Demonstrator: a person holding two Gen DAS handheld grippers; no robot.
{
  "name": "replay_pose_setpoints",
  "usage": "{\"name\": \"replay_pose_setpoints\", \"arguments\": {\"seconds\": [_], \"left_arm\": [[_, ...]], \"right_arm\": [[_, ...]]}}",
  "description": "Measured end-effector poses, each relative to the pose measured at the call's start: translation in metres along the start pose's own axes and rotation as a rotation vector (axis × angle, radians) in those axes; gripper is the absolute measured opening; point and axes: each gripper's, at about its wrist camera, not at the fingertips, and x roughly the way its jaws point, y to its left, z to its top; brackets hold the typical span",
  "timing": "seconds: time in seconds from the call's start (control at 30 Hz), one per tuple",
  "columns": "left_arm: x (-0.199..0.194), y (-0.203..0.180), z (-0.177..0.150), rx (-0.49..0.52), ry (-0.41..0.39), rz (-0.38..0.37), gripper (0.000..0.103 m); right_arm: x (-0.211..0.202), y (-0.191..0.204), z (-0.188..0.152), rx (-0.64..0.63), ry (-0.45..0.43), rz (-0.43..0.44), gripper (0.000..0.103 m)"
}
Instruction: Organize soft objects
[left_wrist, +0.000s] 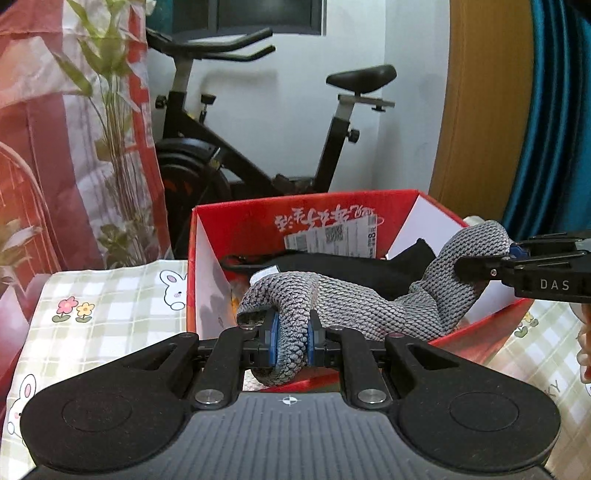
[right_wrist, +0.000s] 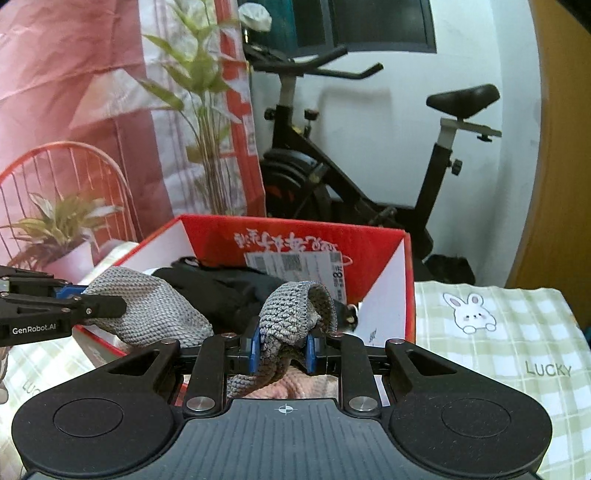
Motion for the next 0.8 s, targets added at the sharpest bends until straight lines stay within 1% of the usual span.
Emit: {"name": "replay_pose_setpoints", "arguments": {"seconds": [0.07,0.17,0.27,0.3,0.37,0.43,0.47,0.5,0.53,0.57,0.63,0.7,0.77,0.8], "left_arm": [[0.003,0.002,0.001,-0.004,0.017,-0.001,0.016],[0.004,0.005,0.002,-0.007,0.019,-0.002,0.016],[0.002,0.004,0.003,-0.007,0.014,0.000,0.022],[0.002,0.003,0.004,-0.010,0.011,0.003,0.027],[-0.001,0.003,0.005,-0.017,0.006,-0.001,0.037],[-0.004,0.003,0.007,-0.019,-0.002,0.000,0.056],[-0.006,0.002,0.008,-0.020,-0.007,0.001,0.060],[-0.007,0.001,0.009,-0.019,-0.012,0.003,0.068],[-0.008,0.000,0.011,-0.018,-0.018,0.007,0.076],[-0.010,-0.002,0.012,-0.015,-0.029,0.011,0.080],[-0.015,-0.005,0.015,-0.013,-0.048,0.032,0.097],[-0.020,-0.008,0.020,-0.011,-0.070,0.053,0.100],[-0.025,-0.011,0.025,-0.008,-0.080,0.058,0.103],[-0.026,-0.012,0.026,-0.009,-0.081,0.062,0.103]], "right_arm": [[0.003,0.000,-0.001,0.006,0.011,-0.002,0.021],[0.005,-0.001,0.000,0.009,0.021,-0.015,0.021],[0.004,-0.003,0.000,-0.003,0.021,-0.033,0.025],[0.003,-0.004,0.000,-0.008,0.019,-0.040,0.027],[0.001,-0.004,0.001,-0.023,0.016,-0.063,0.034],[-0.001,-0.003,0.003,-0.037,0.011,-0.084,0.036],[-0.003,-0.003,0.004,-0.041,0.008,-0.092,0.038],[-0.004,-0.004,0.005,-0.045,0.007,-0.093,0.040],[-0.005,-0.005,0.005,-0.048,0.006,-0.097,0.048],[-0.006,-0.004,0.006,-0.052,0.003,-0.104,0.057],[-0.010,-0.003,0.007,-0.061,-0.007,-0.115,0.064],[-0.012,-0.002,0.009,-0.069,-0.009,-0.123,0.072],[-0.015,0.000,0.012,-0.073,-0.012,-0.131,0.088],[-0.018,0.001,0.012,-0.075,-0.018,-0.135,0.091]]}}
